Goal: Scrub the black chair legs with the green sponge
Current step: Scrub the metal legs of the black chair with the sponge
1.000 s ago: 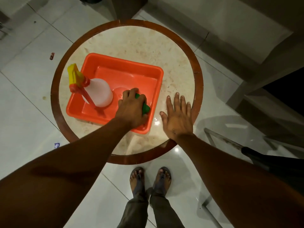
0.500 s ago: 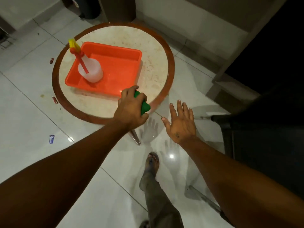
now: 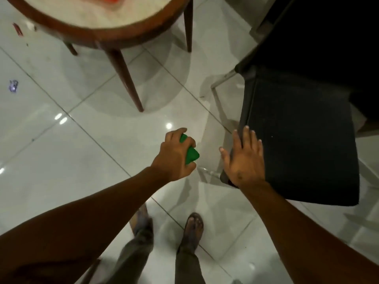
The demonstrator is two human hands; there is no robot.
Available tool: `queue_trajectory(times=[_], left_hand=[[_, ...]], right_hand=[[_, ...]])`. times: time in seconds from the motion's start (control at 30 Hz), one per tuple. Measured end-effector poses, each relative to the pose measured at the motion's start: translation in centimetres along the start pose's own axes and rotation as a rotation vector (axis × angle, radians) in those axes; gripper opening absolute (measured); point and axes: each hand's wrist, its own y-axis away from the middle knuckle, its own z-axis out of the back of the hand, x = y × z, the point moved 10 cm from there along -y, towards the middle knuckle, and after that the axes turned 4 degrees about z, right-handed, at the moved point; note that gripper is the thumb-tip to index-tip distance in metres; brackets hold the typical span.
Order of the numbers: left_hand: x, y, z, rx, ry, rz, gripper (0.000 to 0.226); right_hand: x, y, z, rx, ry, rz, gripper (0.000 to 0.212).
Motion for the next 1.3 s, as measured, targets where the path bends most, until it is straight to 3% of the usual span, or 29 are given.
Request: queue_trajectory(times=[0.13,0.23,0.33,0.43,0.53,0.63,0.9,1.0,1.07,1.13,1.17,1.23,1.3], left_hand=[[1.3,0.9,-6.9,0.009,0.082,0.107,0.061],[3.4,0.2,-11.4,-0.019,0.221,0.207,0.057],[6.2,-1.0,-15.3,-0.056,0.622,0.437,0.011],[9.6,-1.1,-20.7,-0.005,0.966,0.700,0.024],[11.2,-1.9,-25.6,0.048,1.186,0.792,0.018],[12.1,-3.1,-28.5,0.027,1.229,0.893,0.002],[9.8,-4.2,-31.8,0.053,1.429,1.016,0.064],[6.7,-3.1,-29.5,-0.016,1.445,0.968,0.045],[4.7,-2.1,-28.0,-0.085,1.476,0.867,0.044],[4.4,-2.3,-27.2,-0.143,1.430,0.801,0.025],[5.2,-2.7,-27.3,-0.169,1.404,0.819,0.028],[8.0,-3.1,-29.2,-0.182,1.394,1.002,0.049],[10.4,-3.1,-32.1,-0.136,1.468,1.226,0.041]], right_hand=[[-3.4,0.5,-2.3,-0.036,-0.015,0.075,0.076],[-4.0,0.5,-2.4,-0.178,-0.040,0.178,0.072],[-4.4,0.5,-2.1,-0.334,-0.113,0.198,0.076],[-4.6,0.6,-2.4,-0.402,-0.124,0.217,0.075],[-4.9,0.7,-2.7,-0.451,-0.148,0.243,0.073],[-5.1,1.0,-2.6,-0.531,-0.165,0.279,0.071],[-5.3,1.2,-2.9,-0.568,-0.177,0.315,0.067],[-5.1,1.4,-2.6,-0.541,-0.195,0.296,0.067],[-4.9,1.5,-2.4,-0.526,-0.198,0.290,0.067],[-4.9,1.3,-2.4,-0.515,-0.191,0.286,0.067],[-4.8,1.3,-2.4,-0.512,-0.188,0.286,0.067],[-5.0,1.3,-2.5,-0.514,-0.186,0.280,0.067],[-5.2,1.3,-2.6,-0.526,-0.187,0.284,0.066]])
